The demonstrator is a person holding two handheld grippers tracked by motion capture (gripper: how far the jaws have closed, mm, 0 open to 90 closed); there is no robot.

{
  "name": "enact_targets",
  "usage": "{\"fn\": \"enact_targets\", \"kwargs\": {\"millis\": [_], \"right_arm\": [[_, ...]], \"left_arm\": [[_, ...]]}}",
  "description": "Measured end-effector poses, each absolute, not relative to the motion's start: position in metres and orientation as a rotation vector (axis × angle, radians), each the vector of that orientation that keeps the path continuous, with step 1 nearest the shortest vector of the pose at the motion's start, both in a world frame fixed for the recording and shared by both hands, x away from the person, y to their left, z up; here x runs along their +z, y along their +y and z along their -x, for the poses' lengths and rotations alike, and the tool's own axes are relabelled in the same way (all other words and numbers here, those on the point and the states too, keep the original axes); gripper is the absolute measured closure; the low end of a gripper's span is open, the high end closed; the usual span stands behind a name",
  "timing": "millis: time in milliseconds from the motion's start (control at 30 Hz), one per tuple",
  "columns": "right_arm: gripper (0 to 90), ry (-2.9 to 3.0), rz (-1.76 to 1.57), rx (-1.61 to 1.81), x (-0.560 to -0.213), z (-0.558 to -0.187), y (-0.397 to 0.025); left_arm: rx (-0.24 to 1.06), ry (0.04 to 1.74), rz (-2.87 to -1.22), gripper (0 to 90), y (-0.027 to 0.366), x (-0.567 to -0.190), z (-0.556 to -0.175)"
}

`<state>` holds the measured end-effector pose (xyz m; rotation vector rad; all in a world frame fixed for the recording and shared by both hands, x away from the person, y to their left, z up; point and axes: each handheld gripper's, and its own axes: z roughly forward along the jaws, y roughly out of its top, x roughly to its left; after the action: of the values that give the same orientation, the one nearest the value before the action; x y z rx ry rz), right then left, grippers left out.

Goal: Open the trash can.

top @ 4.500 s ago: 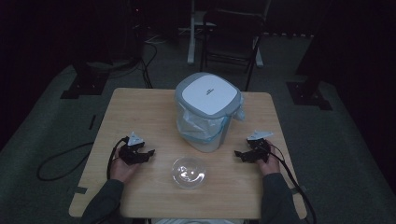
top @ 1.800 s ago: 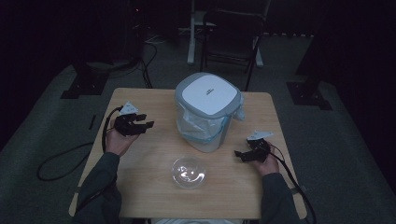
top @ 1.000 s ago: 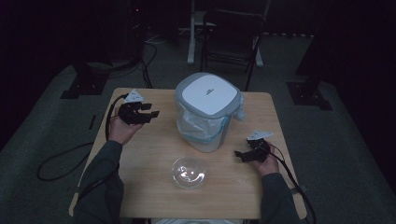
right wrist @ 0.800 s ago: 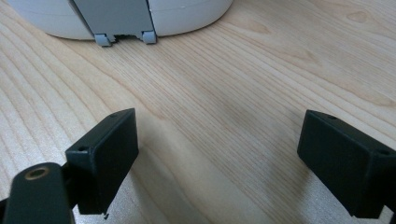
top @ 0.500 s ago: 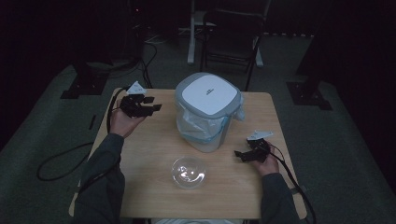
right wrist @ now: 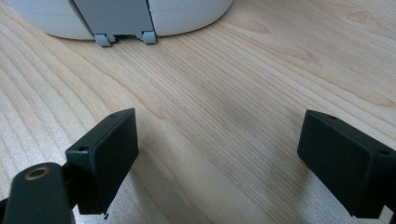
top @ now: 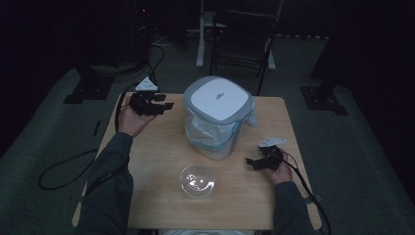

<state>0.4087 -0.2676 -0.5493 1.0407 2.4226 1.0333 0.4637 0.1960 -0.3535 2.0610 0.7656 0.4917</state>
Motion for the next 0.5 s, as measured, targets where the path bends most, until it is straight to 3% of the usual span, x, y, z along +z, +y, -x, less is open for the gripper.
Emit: {"fn": "enact_targets", "kwargs": {"millis": [500], "right_arm": [[11.6,2.423,-1.041,1.033,-0.549,-0.409,-0.268]], "left_arm": [[0.465,0.776,-2.033,54.4,0.19,-0.337,-0.475]]}}
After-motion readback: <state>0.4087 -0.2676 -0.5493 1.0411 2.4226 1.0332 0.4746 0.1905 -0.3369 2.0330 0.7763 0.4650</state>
